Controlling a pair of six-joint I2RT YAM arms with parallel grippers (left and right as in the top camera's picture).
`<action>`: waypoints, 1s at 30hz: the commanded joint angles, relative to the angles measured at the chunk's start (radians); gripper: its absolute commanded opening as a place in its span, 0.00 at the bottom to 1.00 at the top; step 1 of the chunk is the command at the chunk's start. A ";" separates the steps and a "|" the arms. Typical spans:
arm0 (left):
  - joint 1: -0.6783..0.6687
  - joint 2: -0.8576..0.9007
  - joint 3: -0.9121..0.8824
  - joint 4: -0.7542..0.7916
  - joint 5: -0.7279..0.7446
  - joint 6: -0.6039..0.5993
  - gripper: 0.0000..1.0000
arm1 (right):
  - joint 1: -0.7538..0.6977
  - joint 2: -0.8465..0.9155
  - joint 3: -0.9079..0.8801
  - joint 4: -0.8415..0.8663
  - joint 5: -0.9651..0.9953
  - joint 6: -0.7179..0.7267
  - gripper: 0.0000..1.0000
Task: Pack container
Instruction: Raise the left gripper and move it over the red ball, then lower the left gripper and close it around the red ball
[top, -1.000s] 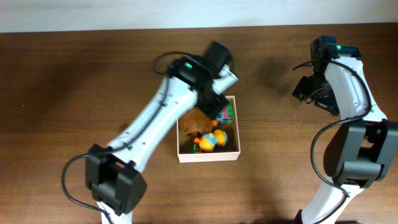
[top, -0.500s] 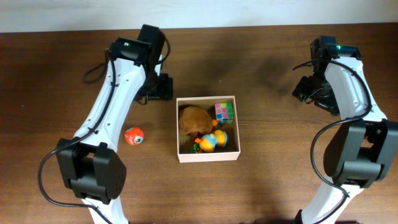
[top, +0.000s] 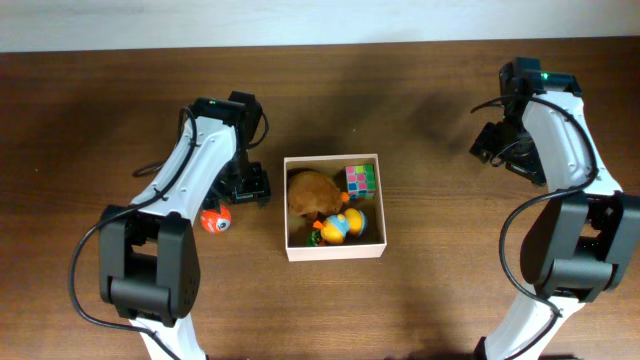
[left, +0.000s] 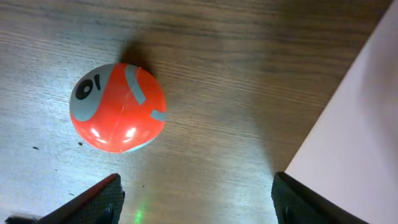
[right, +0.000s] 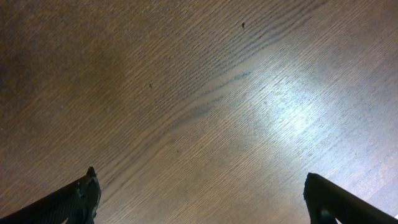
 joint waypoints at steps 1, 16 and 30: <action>0.004 0.007 -0.005 0.006 -0.027 -0.022 0.78 | -0.003 -0.004 0.000 -0.001 0.005 0.011 0.99; 0.004 0.007 -0.122 0.162 -0.109 0.060 0.78 | -0.003 -0.004 0.000 0.000 0.005 0.011 0.99; 0.039 0.007 -0.111 0.180 -0.104 0.087 0.78 | -0.003 -0.004 0.000 -0.001 0.005 0.011 0.99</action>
